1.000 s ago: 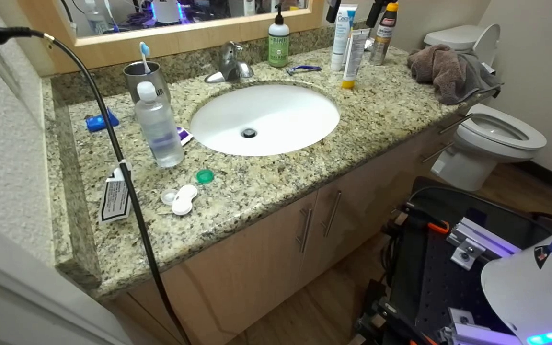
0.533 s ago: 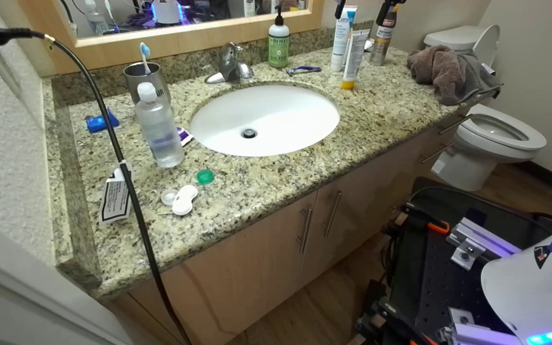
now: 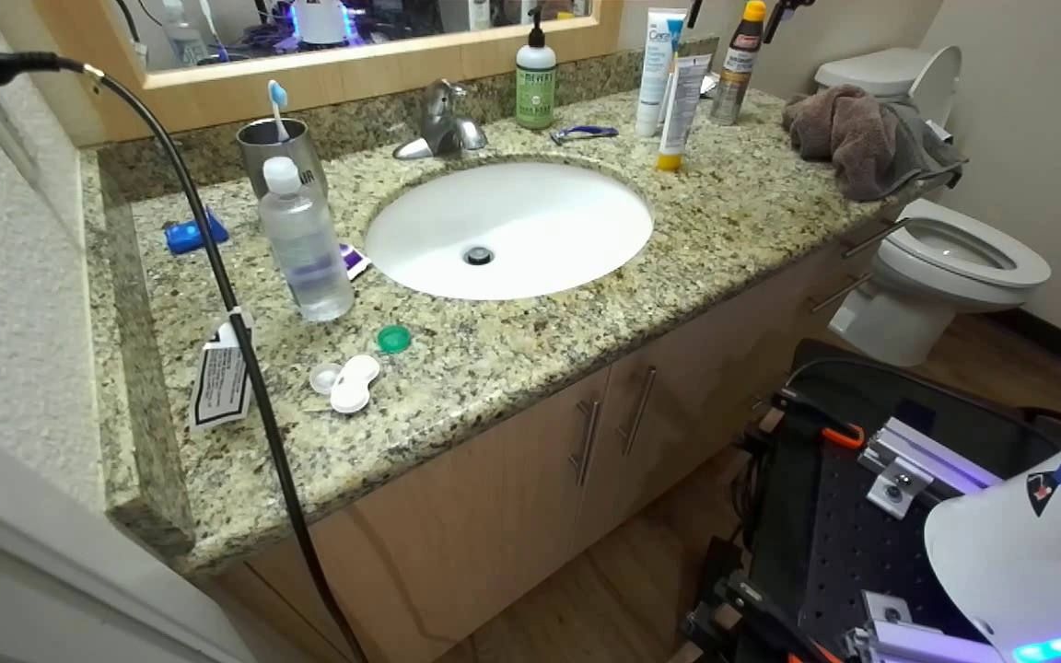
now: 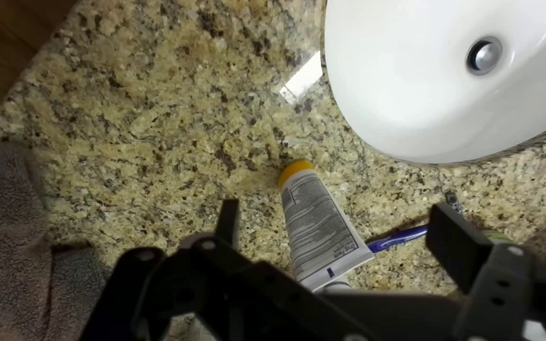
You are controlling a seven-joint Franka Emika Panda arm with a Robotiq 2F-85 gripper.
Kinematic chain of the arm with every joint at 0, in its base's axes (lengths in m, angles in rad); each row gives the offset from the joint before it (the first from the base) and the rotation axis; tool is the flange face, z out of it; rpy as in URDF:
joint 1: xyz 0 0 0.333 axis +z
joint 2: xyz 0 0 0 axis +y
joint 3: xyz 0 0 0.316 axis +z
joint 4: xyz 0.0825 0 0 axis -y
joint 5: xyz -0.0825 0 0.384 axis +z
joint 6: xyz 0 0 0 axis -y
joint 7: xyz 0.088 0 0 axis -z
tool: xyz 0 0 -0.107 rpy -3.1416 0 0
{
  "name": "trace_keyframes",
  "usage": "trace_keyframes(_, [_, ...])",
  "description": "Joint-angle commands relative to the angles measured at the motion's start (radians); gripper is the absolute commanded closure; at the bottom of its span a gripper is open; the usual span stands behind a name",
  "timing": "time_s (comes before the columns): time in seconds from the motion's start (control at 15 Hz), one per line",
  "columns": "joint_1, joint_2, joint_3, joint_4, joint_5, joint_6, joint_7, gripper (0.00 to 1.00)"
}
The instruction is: Move the object with yellow lid to the left
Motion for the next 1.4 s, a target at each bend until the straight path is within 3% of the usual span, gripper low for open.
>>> trace_keyframes(0.0, [0.004,0.028,0.01,0.013,-0.041,0.018,0.07,0.0])
trace_keyframes(0.53, [0.006,0.249,-0.018,0.215,0.104,0.043,0.476,0.0])
trace_keyframes(0.73, [0.013,0.317,-0.037,0.277,0.091,0.005,0.649,0.0])
trace_keyframes(0.8, [0.012,0.265,-0.025,0.226,0.089,0.023,0.57,0.0])
trace_keyframes(1.07, [0.021,0.333,-0.046,0.261,0.041,0.03,0.675,0.0])
trace_keyframes(1.33, [0.012,0.341,-0.042,0.256,0.061,0.012,0.674,0.0])
